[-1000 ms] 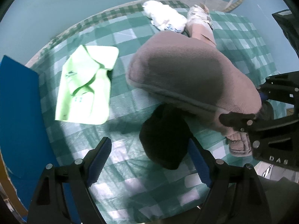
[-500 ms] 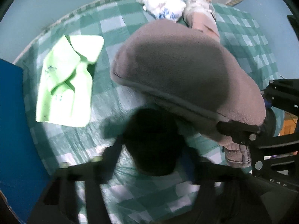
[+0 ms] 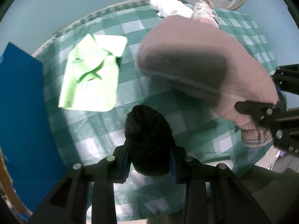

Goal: Organize soft objects
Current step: 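Grasp the brown slipper with the right tool while the left tool grasps the black sock, then carry the black sock and brown slipper toward the box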

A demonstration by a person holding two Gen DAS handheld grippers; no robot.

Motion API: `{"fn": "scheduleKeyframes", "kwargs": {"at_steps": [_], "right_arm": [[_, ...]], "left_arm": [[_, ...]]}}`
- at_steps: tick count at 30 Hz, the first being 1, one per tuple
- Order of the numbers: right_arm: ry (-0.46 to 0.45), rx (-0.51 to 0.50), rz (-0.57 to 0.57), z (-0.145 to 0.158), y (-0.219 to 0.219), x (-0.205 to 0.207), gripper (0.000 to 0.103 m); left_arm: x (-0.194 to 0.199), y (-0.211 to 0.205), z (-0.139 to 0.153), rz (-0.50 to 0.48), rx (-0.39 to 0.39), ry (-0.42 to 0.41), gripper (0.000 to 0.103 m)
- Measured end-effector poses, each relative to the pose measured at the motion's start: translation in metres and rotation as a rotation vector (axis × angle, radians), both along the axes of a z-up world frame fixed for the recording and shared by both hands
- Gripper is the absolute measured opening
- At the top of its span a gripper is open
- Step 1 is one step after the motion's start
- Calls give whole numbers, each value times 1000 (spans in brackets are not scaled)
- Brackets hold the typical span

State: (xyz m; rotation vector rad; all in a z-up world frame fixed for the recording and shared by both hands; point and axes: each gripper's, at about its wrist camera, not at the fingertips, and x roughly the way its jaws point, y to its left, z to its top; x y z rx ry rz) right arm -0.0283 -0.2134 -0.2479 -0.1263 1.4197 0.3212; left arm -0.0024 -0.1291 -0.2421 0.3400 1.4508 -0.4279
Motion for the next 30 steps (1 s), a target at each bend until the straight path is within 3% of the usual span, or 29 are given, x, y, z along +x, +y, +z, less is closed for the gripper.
{"fn": "scheduleKeyframes", "kwargs": {"at_steps": [18,30], "right_arm": [[-61,0,-12,50,9,8,27],[-101,27,17,85,28,12,27]], "left_arm": [[-13,26,56,26,48,-118,34],[-10,48,92,102,27,-166,34]]}}
